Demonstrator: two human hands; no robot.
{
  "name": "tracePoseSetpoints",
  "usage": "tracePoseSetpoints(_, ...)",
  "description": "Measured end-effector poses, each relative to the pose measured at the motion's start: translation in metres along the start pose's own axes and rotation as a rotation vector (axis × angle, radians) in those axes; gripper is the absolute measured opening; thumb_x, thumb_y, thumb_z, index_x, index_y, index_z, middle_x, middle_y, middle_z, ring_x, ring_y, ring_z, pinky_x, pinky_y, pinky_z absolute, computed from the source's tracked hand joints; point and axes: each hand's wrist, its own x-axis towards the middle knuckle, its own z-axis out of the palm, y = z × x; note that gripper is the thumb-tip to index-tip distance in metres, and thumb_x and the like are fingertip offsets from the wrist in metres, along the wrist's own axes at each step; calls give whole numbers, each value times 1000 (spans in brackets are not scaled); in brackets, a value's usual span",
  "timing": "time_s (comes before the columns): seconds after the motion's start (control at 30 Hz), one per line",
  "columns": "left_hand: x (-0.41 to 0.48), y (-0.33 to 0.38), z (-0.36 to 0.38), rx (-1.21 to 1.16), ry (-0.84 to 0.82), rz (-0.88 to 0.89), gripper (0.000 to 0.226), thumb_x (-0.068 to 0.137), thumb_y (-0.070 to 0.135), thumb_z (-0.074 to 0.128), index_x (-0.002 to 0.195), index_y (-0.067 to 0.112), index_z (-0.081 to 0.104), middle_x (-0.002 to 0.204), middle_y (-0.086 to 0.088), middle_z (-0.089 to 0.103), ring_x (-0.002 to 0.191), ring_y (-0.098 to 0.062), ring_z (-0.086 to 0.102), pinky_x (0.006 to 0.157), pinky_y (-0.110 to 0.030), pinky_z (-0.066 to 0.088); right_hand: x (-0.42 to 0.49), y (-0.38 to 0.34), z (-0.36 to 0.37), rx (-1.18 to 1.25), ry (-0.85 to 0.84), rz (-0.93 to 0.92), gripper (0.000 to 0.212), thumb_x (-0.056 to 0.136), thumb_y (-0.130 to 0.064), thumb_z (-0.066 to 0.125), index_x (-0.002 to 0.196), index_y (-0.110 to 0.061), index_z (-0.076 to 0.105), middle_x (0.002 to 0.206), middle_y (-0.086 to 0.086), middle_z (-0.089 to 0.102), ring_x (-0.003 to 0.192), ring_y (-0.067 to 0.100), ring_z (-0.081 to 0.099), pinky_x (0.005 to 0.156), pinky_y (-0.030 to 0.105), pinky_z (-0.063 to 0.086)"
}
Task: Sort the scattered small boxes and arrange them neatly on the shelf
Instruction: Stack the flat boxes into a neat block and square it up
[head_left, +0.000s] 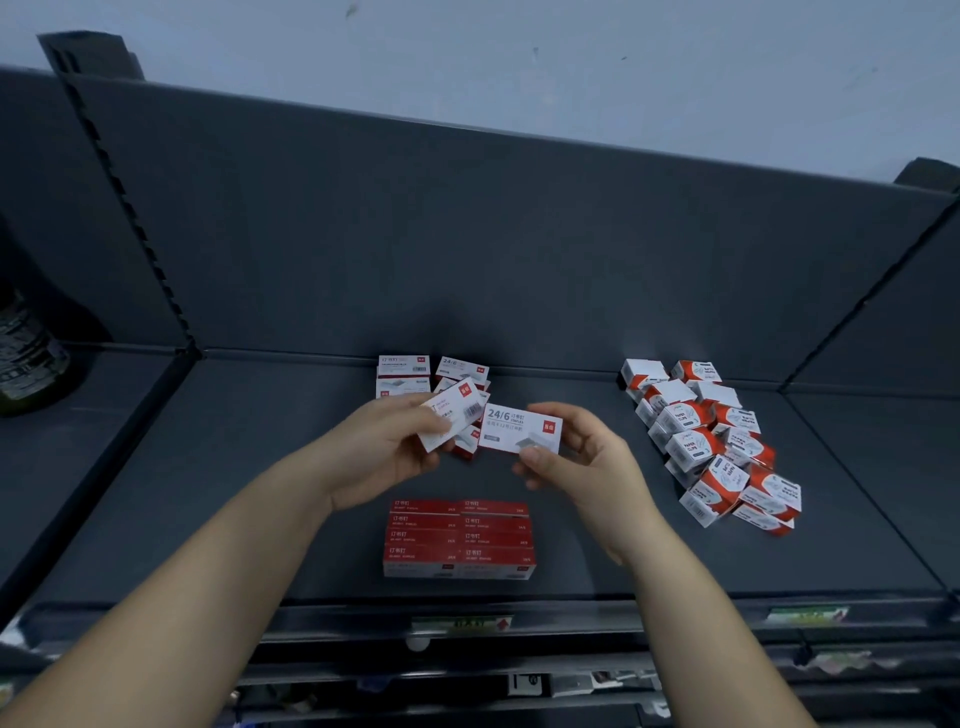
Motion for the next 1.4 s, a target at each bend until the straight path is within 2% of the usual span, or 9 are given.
tracePoseSetpoints(0.13,-6,0,-4,177,17,62,29,93,-2,55,116,15,62,93,1,74,76,-10,63,65,-19,52,0,2,2,202,15,32,33,89,11,58,112,-11,58,94,6,74,62,17,65,52,22,49)
tracePoseSetpoints(0.3,-7,-2,-9,194,92,164,27,92,1,61,114,16,60,93,-2,74,79,-12,67,64,-20,53,1,0,4,396,5,41,26,92,13,47,101,-10,55,83,9,70,69,18,65,60,22,53)
tracePoseSetpoints(0.43,-11,-3,-12,260,95,209,28,92,2,61,115,18,62,98,-1,75,80,-12,68,66,-20,53,5,-2,7,511,26,34,8,80,-10,59,85,-14,54,85,5,67,71,16,62,62,23,49)
tracePoseSetpoints(0.53,-14,-5,-16,281,103,220,28,92,3,61,115,19,62,102,-2,74,82,-13,67,69,-22,52,8,1,8,352,64,-21,15,84,-2,61,86,-16,54,86,-2,68,79,14,64,62,21,47)
tracePoseSetpoints(0.67,-16,-8,-20,293,88,221,30,91,3,62,116,20,62,106,-5,74,84,-14,67,70,-23,51,6,5,11,-5,18,-135,38,91,12,55,111,-21,57,116,-3,66,102,13,65,79,23,52)
tracePoseSetpoints(0.87,-18,-10,-21,330,75,244,32,91,3,62,115,23,64,102,-2,74,85,-14,67,75,-27,49,4,4,16,-20,-1,-149,40,89,10,60,115,-19,52,120,-1,65,111,15,64,83,23,54)
tracePoseSetpoints(1.03,-16,-12,-22,353,73,272,33,91,1,62,115,24,64,100,0,75,84,-13,68,73,-25,49,6,3,17,-1,29,-139,38,87,8,63,117,-12,50,114,6,68,106,16,67,84,22,54)
tracePoseSetpoints(1.17,-14,-13,-25,409,87,273,35,90,1,63,116,24,63,102,0,75,83,-9,68,72,-23,52,7,5,17,-149,13,-134,31,86,2,69,107,-19,61,100,-3,72,97,9,69,78,19,53)
tracePoseSetpoints(1.4,-2,-26,-32,448,134,259,26,94,2,58,114,17,62,107,3,72,102,-5,67,83,-16,53,16,14,14,-339,-12,-27,27,86,-6,72,100,-27,65,98,-9,71,91,3,68,75,17,54)
